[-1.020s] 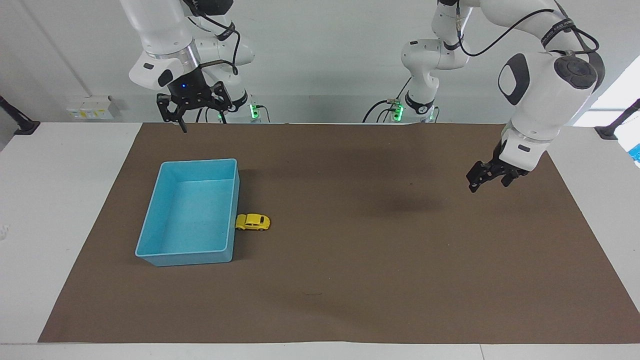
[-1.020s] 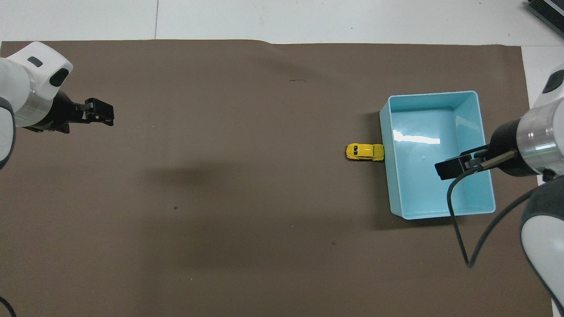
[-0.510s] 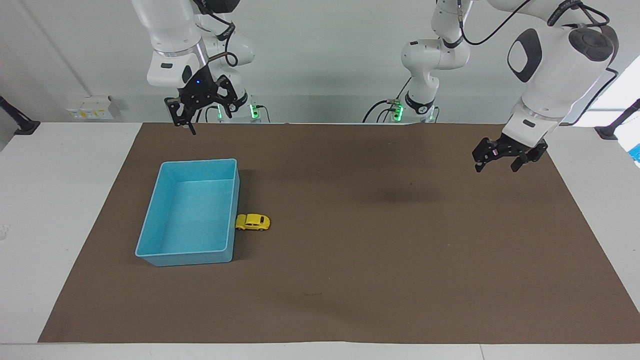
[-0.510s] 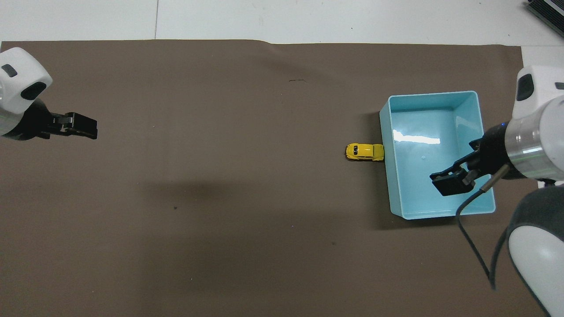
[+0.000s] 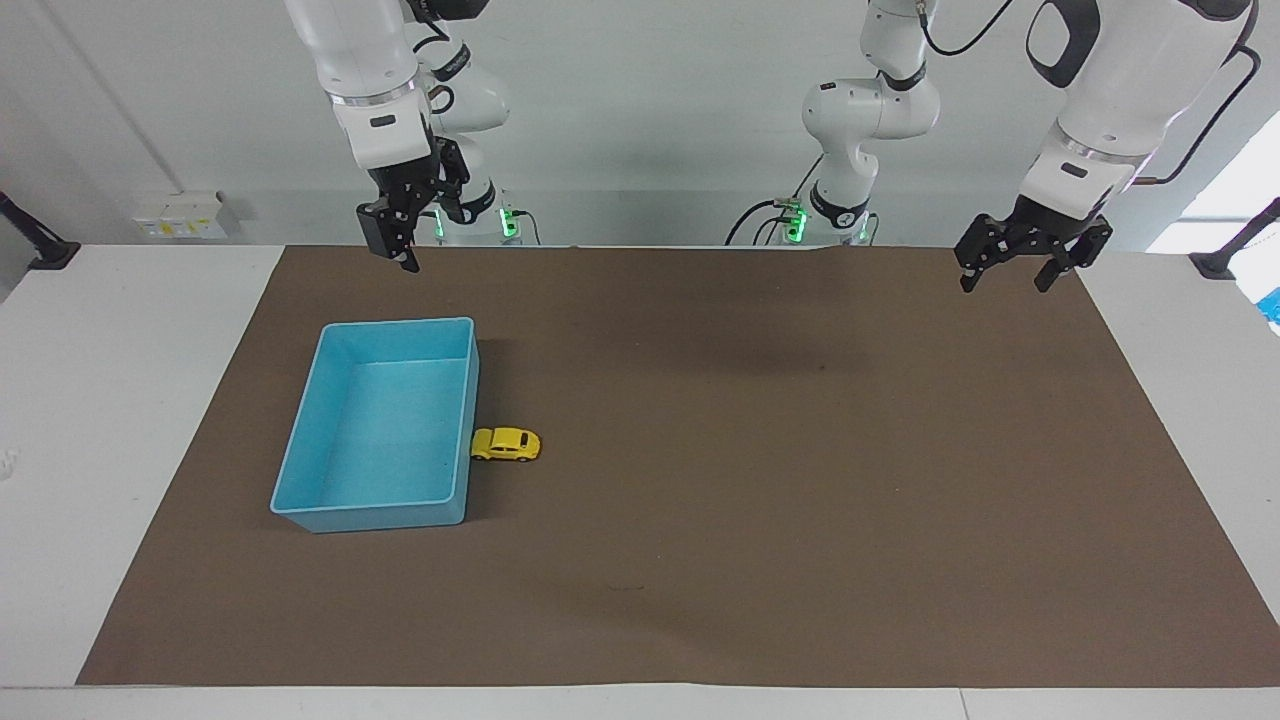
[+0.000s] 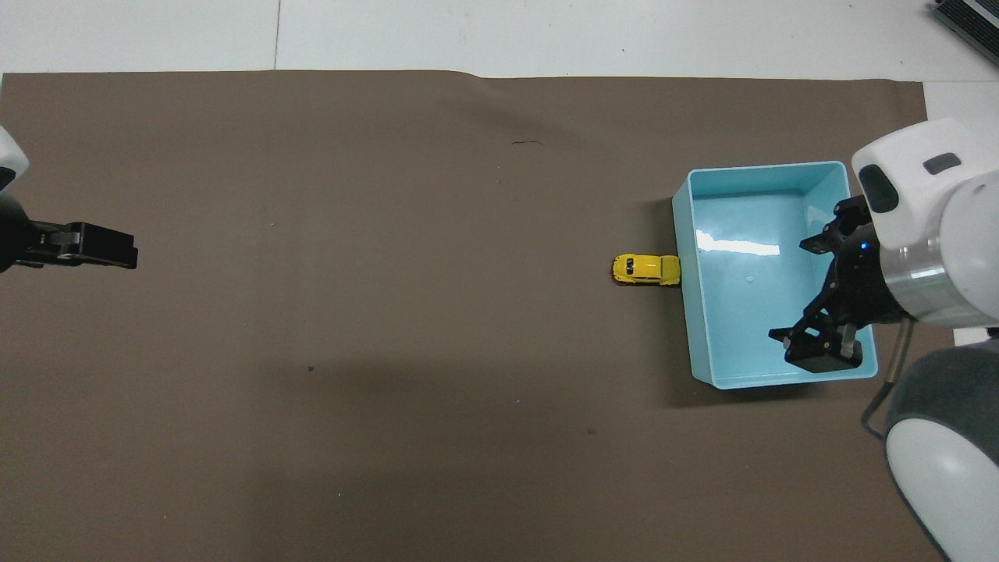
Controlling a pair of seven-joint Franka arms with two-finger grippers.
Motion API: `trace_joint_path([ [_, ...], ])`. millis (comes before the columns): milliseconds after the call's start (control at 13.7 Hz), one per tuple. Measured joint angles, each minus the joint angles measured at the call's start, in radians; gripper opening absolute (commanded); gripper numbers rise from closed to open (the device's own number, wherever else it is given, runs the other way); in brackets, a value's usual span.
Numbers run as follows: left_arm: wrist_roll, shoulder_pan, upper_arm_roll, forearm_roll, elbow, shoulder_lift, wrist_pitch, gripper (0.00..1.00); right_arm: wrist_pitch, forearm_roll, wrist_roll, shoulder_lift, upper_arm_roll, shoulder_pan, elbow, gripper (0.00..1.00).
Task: Wind up and store yellow beetle car
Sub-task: 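Lower the right gripper onto the car beside the blue box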
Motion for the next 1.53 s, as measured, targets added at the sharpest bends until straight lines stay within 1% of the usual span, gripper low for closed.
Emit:
trace_joint_path([
  [219,0.0,0.0,0.0,0.0,0.006,-0.024,-0.033,1.0,0.014,0.0,-0.15,0.0,0.0,0.0,0.0,1.0],
  [364,0.0,0.0,0.0,0.0,0.03,-0.032,-0.074,1.0,0.039,-0.001,-0.256,0.0,0.001,0.0,0.0,1.0],
  [583,0.001,0.0,0.0,0.0,0.059,-0.037,-0.124,1.0,0.055,-0.001,-0.354,0.006,0.006,0.004,-0.004,1.0],
  [801,0.005,0.0,-0.001,0.0,0.062,-0.04,-0.136,1.0,0.078,-0.005,-0.384,0.029,0.009,0.026,-0.01,1.0],
  [1093,0.006,0.0,-0.006,-0.001,0.064,-0.05,-0.136,1.0,0.104,-0.005,-0.404,0.044,0.01,0.029,-0.028,1.0],
  [1384,0.006,-0.001,-0.014,-0.005,0.064,-0.051,-0.136,1.0,0.174,-0.005,-0.41,0.063,0.01,0.043,-0.084,1.0],
  [1530,0.006,0.0,-0.008,-0.036,0.064,-0.051,-0.14,1.0,0.198,-0.006,-0.41,0.073,0.01,0.044,-0.109,1.0],
])
